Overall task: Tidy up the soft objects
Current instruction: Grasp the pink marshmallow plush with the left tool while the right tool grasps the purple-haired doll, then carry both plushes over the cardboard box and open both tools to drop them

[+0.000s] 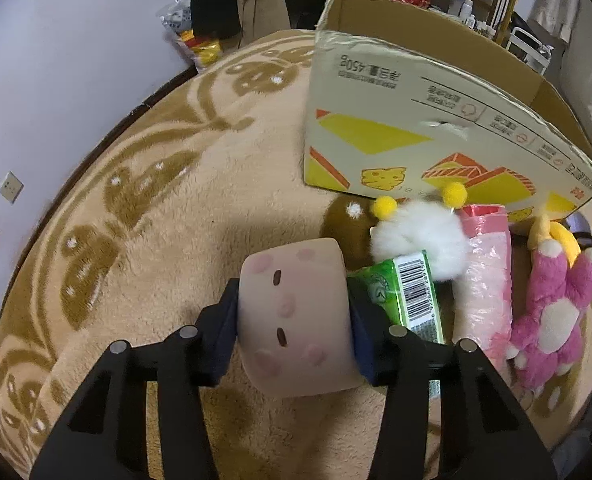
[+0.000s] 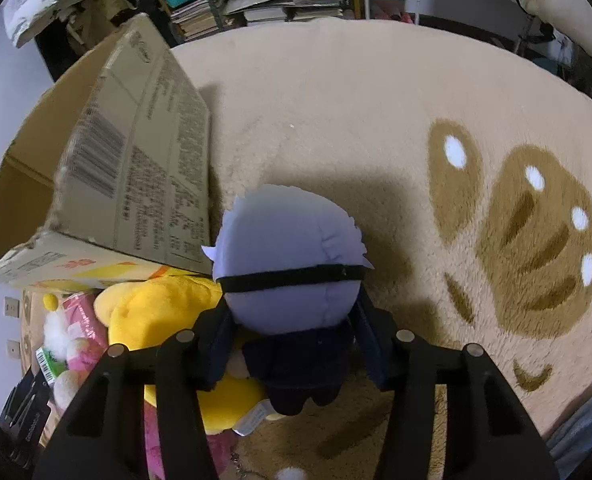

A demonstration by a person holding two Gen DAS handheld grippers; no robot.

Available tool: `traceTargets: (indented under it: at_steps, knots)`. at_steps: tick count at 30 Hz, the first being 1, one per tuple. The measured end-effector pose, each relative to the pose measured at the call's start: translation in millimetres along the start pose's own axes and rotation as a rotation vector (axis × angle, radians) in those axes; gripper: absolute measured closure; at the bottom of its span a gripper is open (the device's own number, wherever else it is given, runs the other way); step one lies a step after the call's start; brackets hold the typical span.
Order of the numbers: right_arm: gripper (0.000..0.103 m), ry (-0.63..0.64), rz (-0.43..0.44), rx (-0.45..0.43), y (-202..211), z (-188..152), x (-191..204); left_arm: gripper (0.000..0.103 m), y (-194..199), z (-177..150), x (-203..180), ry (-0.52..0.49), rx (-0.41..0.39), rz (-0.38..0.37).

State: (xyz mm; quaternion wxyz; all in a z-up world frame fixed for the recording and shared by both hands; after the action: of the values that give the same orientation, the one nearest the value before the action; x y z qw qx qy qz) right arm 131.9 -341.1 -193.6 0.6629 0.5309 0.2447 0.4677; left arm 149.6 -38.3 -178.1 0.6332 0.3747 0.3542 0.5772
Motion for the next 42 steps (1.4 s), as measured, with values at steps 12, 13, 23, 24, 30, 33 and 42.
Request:
traceTargets:
  at_steps: [12, 13, 23, 24, 30, 33, 42]
  knots:
    - [0.047, 0.013, 0.009, -0.146, 62.7, -12.2, 1.3, 0.061, 24.1, 0.3, 7.2, 0.012, -0.069, 0.027]
    - [0.047, 0.020, 0.016, -0.162, 70.6, -12.8, 0.8, 0.061, 26.7, 0.4, 8.0, 0.016, -0.074, 0.023]
    - [0.047, 0.080, 0.062, -0.378, 140.8, -8.4, 13.8, 0.061, 86.5, 16.0, -0.1, -0.022, -0.294, 0.000]
    - [0.047, 0.081, 0.068, -0.393, 143.2, -4.8, 15.8, 0.061, 89.3, 18.3, -0.4, -0.026, -0.311, 0.004]
    - [0.047, 0.105, 0.101, -0.480, 167.0, 8.8, 26.1, 0.061, 114.0, 35.9, -8.0, -0.059, -0.435, 0.027]
    - [0.047, 0.123, 0.114, -0.508, 177.9, 9.1, 32.3, 0.061, 129.6, 48.1, -10.6, -0.068, -0.490, 0.016]
    - [0.047, 0.194, 0.133, -0.608, 197.3, 20.3, 54.0, 0.060, 155.1, 80.1, -21.6, -0.088, -0.595, 0.026]
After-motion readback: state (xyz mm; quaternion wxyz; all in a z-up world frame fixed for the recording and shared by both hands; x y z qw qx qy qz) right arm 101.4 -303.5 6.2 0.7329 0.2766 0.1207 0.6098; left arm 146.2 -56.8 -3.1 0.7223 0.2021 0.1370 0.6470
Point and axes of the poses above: each gripper's, at about its wrist camera, not at the fingertips, and y roughly against the way its jaws point, x to its left, z to its top, the point moved 3 cm from there along -y, roughly the way its jaws point, and after that the axes turned 4 degrees about y, right-handed, at the moved point
